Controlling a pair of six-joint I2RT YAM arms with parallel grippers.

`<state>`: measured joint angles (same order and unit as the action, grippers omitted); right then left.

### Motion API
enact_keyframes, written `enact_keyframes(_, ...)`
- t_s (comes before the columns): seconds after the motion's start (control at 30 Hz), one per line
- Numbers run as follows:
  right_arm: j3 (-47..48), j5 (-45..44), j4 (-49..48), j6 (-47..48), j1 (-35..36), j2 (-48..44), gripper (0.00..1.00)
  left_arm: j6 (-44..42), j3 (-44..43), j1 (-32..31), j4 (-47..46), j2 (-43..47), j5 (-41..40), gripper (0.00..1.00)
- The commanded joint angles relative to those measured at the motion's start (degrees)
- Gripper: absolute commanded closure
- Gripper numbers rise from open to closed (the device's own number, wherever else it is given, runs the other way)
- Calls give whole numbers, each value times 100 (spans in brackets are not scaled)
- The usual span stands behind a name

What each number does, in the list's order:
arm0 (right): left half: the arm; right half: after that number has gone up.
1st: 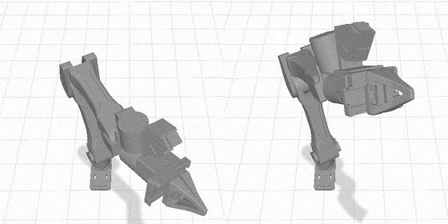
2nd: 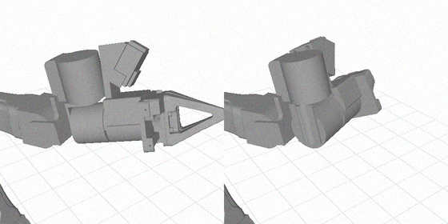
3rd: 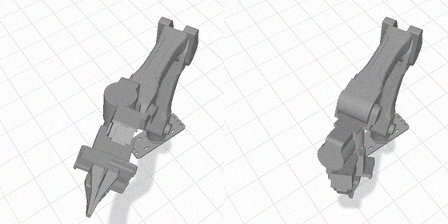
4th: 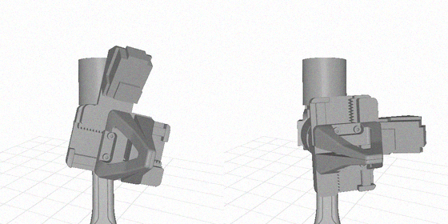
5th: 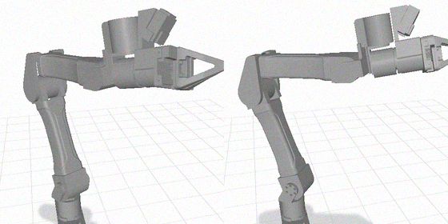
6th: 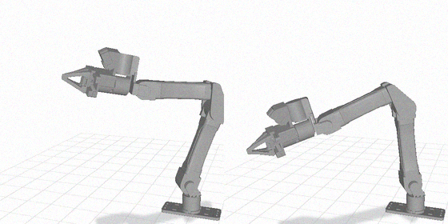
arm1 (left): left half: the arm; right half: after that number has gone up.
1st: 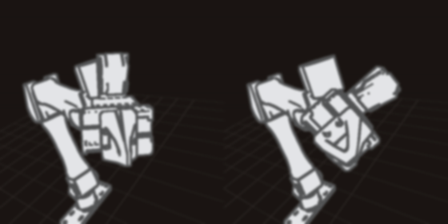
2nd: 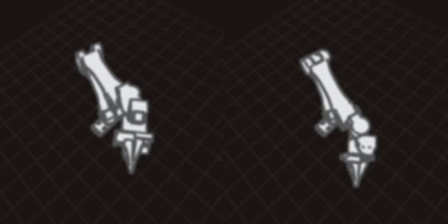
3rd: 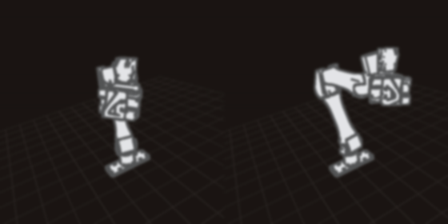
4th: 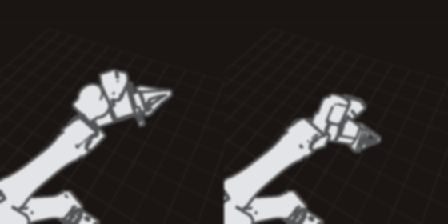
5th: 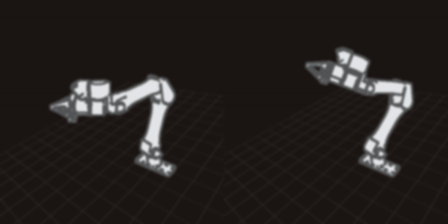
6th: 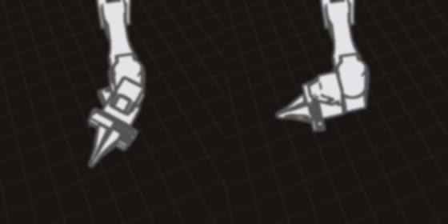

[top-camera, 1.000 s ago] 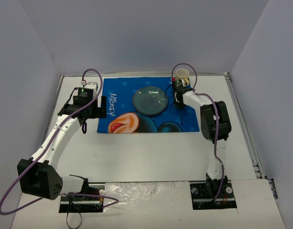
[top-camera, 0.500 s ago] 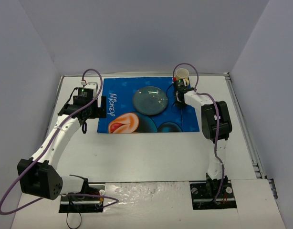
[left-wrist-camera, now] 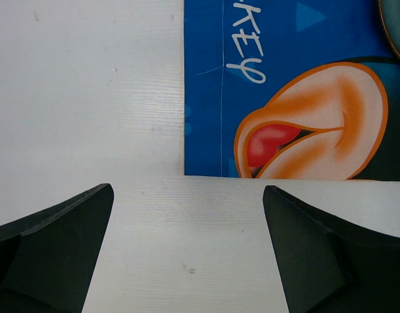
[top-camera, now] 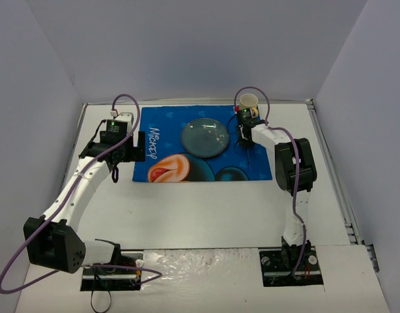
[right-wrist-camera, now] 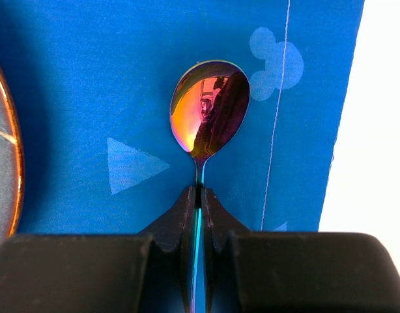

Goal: Set the dinner table for one person

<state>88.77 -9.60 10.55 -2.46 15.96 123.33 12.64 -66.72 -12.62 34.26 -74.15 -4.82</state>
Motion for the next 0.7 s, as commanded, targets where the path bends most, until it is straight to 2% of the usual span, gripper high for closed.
enact_keyframes(0.0, 155, 75, -70, -17, -61, -133, 94, -25, -87, 49, -113, 85, -116, 3)
enact_keyframes(0.17, 124, 242, -61, -146, -83, -446, 80, -25, -95, 49, -113, 76, -107, 3)
enact_keyframes(0.4, -241, 395, -65, -266, -239, -1484, 63, -20, -104, 49, -104, 115, -103, 3)
enact_keyframes(0.67, -2199, 455, -219, -982, -1035, -3204, 53, -34, -122, 58, -95, 215, -72, 3)
